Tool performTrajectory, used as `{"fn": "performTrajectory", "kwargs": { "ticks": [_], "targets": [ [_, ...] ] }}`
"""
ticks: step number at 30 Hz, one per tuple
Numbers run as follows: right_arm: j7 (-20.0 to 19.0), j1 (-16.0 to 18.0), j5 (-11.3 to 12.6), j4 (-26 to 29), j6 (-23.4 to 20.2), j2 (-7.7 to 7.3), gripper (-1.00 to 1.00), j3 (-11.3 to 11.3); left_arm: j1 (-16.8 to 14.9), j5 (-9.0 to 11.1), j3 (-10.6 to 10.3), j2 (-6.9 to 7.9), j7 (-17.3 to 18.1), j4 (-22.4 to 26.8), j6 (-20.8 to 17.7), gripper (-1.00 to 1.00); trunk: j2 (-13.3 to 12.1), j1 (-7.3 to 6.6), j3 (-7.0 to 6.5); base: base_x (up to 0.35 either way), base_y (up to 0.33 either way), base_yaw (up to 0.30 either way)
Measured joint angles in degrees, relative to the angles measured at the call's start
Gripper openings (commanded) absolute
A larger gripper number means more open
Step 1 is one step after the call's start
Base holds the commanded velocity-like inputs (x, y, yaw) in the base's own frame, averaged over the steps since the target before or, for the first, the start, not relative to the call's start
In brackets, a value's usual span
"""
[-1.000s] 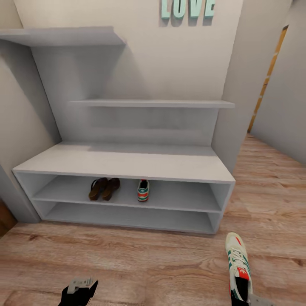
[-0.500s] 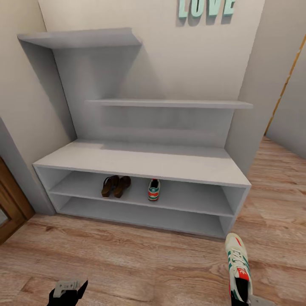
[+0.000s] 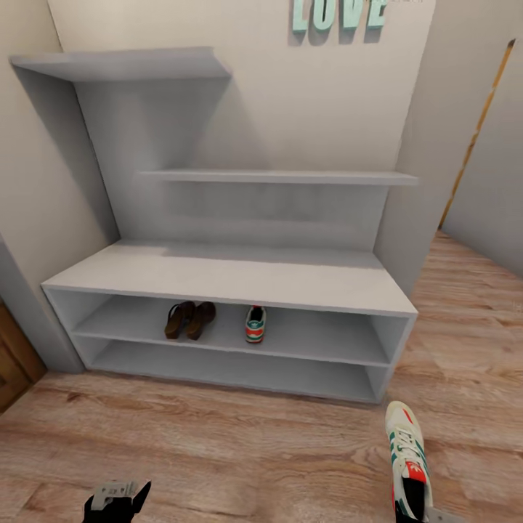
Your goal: Pick up the two gym shoes and the two sandals from the corridor floor and place them onto the hallstand (shoe rack) in the corridor, making sure they are on the rack and not on the floor. Arrange them so the two gym shoes are next to each other and the two sandals are next to each other.
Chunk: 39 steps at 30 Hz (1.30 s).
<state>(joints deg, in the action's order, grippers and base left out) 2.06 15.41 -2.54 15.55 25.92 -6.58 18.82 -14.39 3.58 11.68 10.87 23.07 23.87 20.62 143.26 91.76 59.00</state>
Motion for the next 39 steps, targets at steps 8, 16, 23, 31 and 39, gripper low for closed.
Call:
{"fn": "performTrajectory", "kwargs": {
  "ticks": [8,16,23,31,39],
  "targets": [
    [0.0,0.0,0.0,0.0,0.0,0.05,-1.0,0.0,0.0,0.0,0.0,0.0,0.0,0.1,0.0,1.0,0.0,0.0,0.0,0.0,0.0,-0.192],
    [0.0,0.0,0.0,0.0,0.0,0.07,-1.0,0.0,0.0,0.0,0.0,0.04,-0.1,0.2,-0.1,1.0,0.0,0.0,0.0,-0.002,0.002,-0.025],
    [0.0,0.0,0.0,0.0,0.0,0.08,-1.0,0.0,0.0,0.0,0.1,0.05,-0.1,0.3,-0.1,1.0,0.0,0.02,0.0,-0.162,0.222,-0.001],
    [0.0,0.0,0.0,0.0,0.0,0.08,-1.0,0.0,0.0,0.0,0.1,0.05,-0.1,0.3,-0.1,1.0,0.0,0.01,0.0,-0.119,0.289,0.0],
    [0.0,0.0,0.0,0.0,0.0,0.08,-1.0,0.0,0.0,0.0,0.1,0.05,-0.1,0.3,-0.1,1.0,0.0,0.0,0.0,-0.047,0.299,0.0]
  ]
}}
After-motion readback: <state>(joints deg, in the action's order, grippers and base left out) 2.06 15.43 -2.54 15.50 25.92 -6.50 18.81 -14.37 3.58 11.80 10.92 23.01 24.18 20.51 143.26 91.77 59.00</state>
